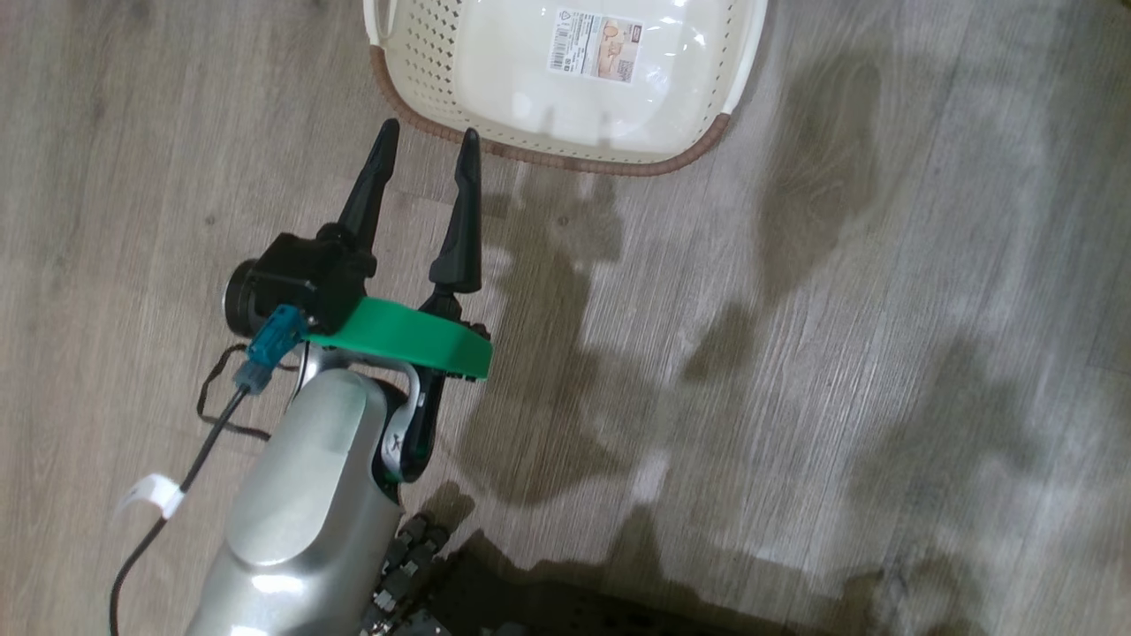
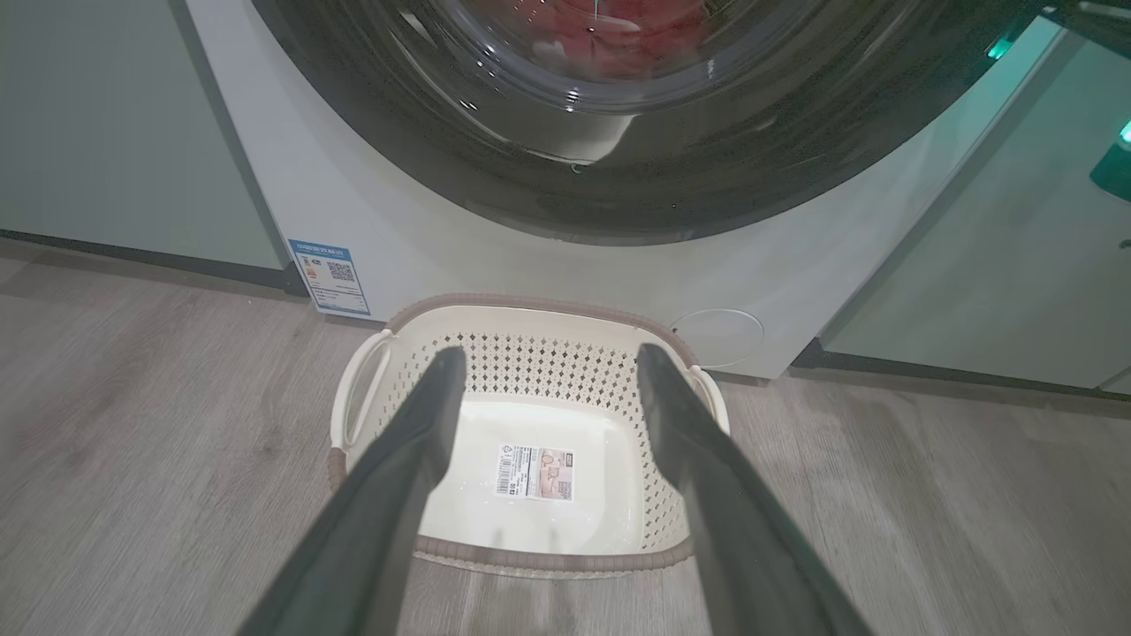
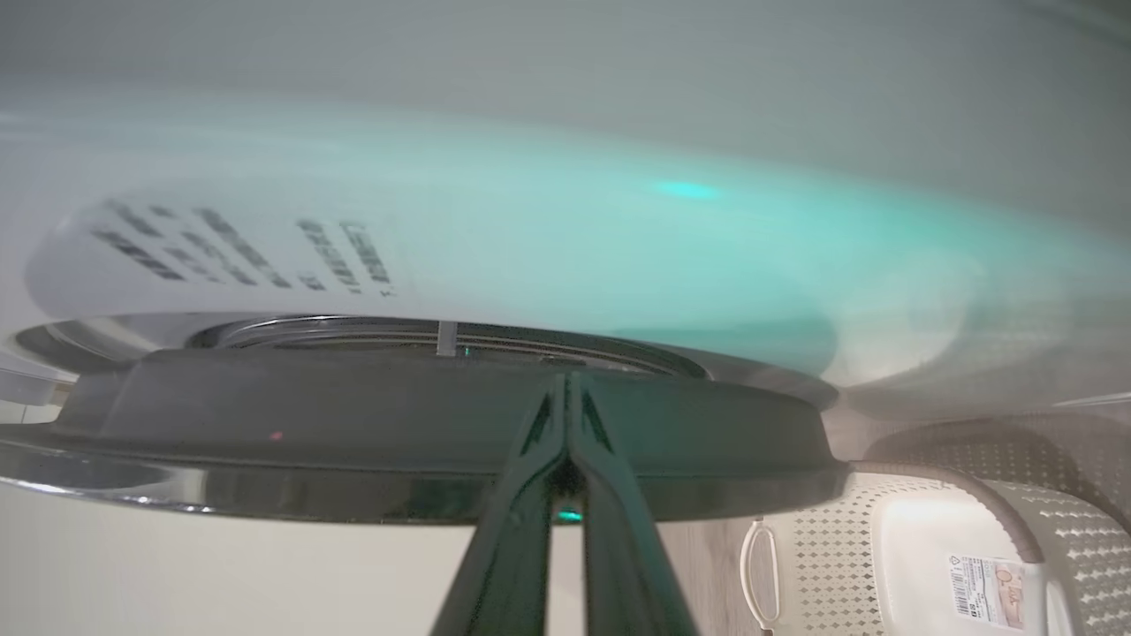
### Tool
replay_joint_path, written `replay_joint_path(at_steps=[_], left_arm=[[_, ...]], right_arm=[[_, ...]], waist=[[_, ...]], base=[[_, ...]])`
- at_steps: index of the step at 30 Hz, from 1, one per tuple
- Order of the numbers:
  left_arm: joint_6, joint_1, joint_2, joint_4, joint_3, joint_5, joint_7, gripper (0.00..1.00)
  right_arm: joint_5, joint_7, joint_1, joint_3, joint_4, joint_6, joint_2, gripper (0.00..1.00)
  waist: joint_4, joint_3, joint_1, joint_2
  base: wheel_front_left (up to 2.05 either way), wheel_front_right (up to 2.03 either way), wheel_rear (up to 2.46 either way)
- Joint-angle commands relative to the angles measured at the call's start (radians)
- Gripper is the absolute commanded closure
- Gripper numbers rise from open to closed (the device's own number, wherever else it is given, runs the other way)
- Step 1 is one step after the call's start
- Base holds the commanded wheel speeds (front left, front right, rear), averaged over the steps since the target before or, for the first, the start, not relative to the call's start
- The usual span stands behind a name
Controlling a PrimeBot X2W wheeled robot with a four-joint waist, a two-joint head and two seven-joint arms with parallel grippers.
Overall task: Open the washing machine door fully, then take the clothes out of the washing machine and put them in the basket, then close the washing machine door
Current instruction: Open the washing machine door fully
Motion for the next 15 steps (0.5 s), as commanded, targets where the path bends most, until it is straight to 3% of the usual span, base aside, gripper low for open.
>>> replay_joint_path(at_steps=[1, 15], left_arm=[[0.007, -0.005, 0.020, -0.036, 0.025, -0.006, -0.006, 0.00], [0.017, -0.015, 0.020, -0.057, -0.003, -0.031, -0.006, 0.00]], right_arm=[[-0.020, 0.009, -0.040, 0.014, -0.024, -0.001, 0.026, 1.00], [-0.064, 0.003, -0.137, 0.050, 0.027, -0.001, 0.049, 1.00]], waist=[[0.006, 0.007, -0.0001, 0.0000], [0.034, 0.040, -0.0001, 0.0000]], base=[[0.00, 0.00, 0.00], [0.00, 0.00, 0.00]])
